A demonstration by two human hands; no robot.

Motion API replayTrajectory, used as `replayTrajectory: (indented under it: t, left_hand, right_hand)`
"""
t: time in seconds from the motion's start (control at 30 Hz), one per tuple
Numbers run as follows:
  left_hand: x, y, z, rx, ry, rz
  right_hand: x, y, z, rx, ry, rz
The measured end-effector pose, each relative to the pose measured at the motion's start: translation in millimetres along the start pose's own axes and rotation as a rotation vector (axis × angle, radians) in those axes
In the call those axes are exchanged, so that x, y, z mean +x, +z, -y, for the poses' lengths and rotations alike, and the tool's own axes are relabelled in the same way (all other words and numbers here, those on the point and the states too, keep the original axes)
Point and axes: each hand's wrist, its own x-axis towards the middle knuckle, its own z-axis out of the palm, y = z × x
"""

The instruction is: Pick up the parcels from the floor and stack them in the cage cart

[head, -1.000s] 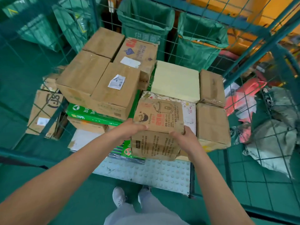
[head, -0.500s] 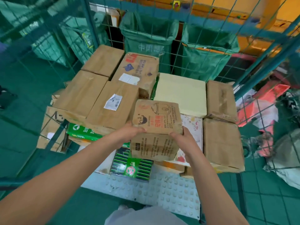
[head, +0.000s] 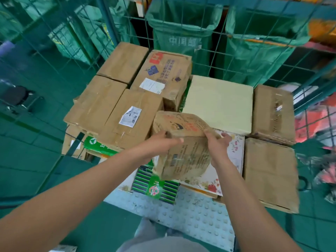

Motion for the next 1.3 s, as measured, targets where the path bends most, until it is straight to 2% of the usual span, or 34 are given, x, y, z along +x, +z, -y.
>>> replayTrajectory:
  t: [0.1,0.27,0.4,0.5,0.67,0.8,0.93,1.07,1.3]
  left_hand:
    - [20,9,1,-0.016,0.015,0.075]
    - [47,4,-6,0.025,0.092,0.190]
    - [77,-10,1,0.192,0.116,-0.004]
    - [98,-17,10,0.280,0.095,-0.048]
    - [122,-21,23,0.102,-0.035,-0.080]
    - [126,-20,26,0.008,-0.165,-0.068]
    - [122,-10,26,0.077,-0.105,0.014]
    - [112,-8,26,0.297,-0.094,-0.017]
    - [99,-40,41,0.315,0.005,-0.153]
  right_hand:
    - [13,11,-5,-0.015,-0.055,-0.089]
    - [4,13,-2,-0.067,-0.126,-0.048]
    - [-5,15,-7,-0.227,-0.136,0.032]
    - [-1,15,-12,-0.267,-0.109,0.029]
    - [6,15,-9,-0.281,-0.094,0.048]
    - [8,9,-14,-0.191,-0.041,0.063]
    - [8,3,-27,-0.052,0.116,0.088]
    - [7,1,-40,-0.051,0.180,0.133]
    - [36,51,-19,-0.175,-0.008,0.234]
